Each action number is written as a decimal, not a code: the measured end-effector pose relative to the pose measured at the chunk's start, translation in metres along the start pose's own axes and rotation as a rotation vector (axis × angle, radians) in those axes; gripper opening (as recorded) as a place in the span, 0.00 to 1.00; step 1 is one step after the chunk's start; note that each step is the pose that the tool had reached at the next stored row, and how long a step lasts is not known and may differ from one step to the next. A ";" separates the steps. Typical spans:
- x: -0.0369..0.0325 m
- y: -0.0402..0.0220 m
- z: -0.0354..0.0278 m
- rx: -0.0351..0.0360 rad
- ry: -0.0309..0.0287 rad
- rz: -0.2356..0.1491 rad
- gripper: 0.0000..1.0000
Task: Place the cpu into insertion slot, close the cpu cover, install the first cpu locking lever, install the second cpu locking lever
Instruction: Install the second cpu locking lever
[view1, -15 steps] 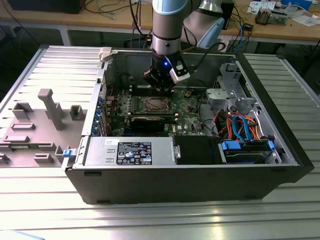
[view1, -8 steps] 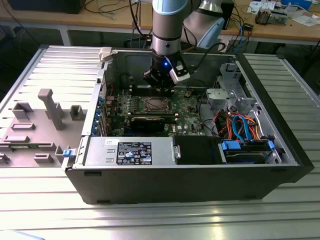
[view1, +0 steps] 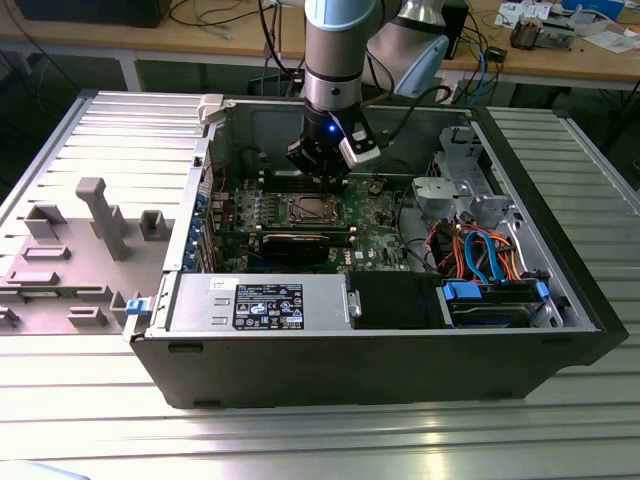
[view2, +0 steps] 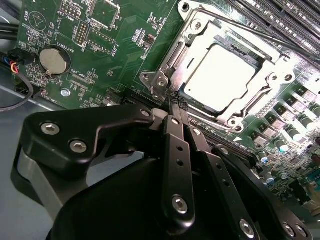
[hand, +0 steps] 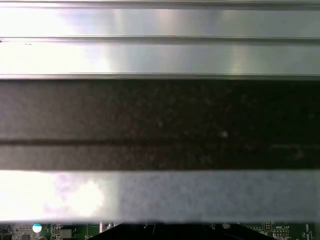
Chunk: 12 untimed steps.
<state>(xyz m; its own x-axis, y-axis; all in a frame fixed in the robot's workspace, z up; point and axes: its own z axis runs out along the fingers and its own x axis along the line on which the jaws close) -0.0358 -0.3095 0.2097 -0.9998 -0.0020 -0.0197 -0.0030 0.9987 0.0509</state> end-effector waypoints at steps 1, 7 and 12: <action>0.0000 -0.0002 0.0000 0.0000 0.0000 0.000 0.11; 0.0000 -0.0036 -0.0002 0.0002 -0.0001 0.000 0.11; 0.0006 -0.0041 -0.0021 0.0017 -0.0001 0.000 0.11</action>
<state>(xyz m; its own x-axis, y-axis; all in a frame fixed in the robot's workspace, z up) -0.0364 -0.3137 0.2116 -0.9998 -0.0023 -0.0199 -0.0032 0.9988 0.0492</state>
